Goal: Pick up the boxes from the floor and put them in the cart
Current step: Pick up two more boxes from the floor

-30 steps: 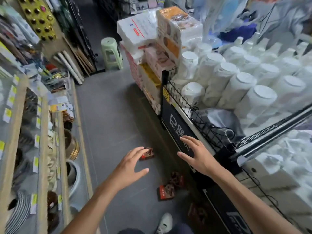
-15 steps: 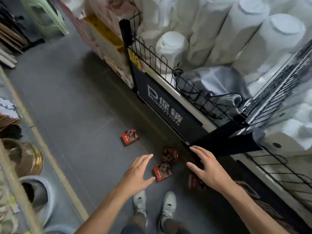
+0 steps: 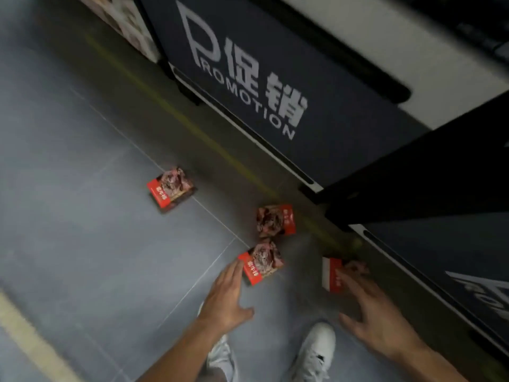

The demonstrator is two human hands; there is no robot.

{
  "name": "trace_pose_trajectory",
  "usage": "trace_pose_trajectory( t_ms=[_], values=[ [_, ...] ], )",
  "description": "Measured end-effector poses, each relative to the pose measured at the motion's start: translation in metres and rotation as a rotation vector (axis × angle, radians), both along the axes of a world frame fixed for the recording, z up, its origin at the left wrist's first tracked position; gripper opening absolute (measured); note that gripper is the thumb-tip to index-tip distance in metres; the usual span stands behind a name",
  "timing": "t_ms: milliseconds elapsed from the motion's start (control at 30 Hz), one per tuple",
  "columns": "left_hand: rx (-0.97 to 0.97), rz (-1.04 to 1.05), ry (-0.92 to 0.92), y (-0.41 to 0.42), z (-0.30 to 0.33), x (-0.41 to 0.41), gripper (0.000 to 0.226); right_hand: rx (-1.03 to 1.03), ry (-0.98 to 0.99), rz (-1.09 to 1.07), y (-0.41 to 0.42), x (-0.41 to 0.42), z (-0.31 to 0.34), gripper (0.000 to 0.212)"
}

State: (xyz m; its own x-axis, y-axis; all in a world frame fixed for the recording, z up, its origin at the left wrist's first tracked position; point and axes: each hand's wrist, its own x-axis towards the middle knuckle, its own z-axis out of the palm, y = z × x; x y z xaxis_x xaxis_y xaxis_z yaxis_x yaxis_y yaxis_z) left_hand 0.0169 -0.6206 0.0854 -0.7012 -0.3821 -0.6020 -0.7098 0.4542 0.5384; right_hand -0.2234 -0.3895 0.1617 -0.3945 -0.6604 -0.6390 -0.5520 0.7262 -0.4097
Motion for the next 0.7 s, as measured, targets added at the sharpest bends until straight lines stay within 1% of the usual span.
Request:
trace_pose_trajectory(
  t_ms=[67,133,200,267,333,400,467,567,633,700],
  values=[
    [0.011,0.026,-0.022,0.01,-0.049,0.001,0.117,0.032,-0.012,0.004,0.025,-0.007,-0.054,0.105],
    [0.013,0.058,-0.033,0.016,-0.091,0.0,0.12,0.038,-0.003,0.037,0.048,-0.016,-0.106,0.111],
    [0.009,0.093,-0.035,0.02,-0.131,-0.001,0.124,0.077,0.079,0.074,0.061,-0.026,-0.145,0.117],
    [-0.009,0.132,-0.005,0.023,-0.161,-0.005,0.126,0.113,0.097,0.091,0.067,-0.035,-0.176,0.123],
    [-0.035,0.172,0.025,0.025,-0.184,-0.011,0.125,0.086,0.139,0.079,0.069,-0.044,-0.203,0.121],
    [-0.075,0.185,0.038,0.026,-0.202,-0.019,0.13,0.077,0.161,0.074,0.068,-0.049,-0.224,0.123],
    [-0.108,0.185,0.033,0.028,-0.218,-0.023,0.138,0.094,0.167,0.093,0.064,-0.052,-0.242,0.131],
    [-0.162,0.169,0.003,0.03,-0.235,-0.021,0.143,0.157,0.216,0.141,0.065,-0.053,-0.267,0.148],
    [-0.17,0.161,-0.011,0.03,-0.246,-0.014,0.147,0.16,0.245,0.181,0.07,-0.054,-0.283,0.158],
    [-0.172,0.164,-0.008,0.029,-0.253,-0.007,0.149,0.141,0.279,0.193,0.076,-0.054,-0.297,0.162]
  ],
)
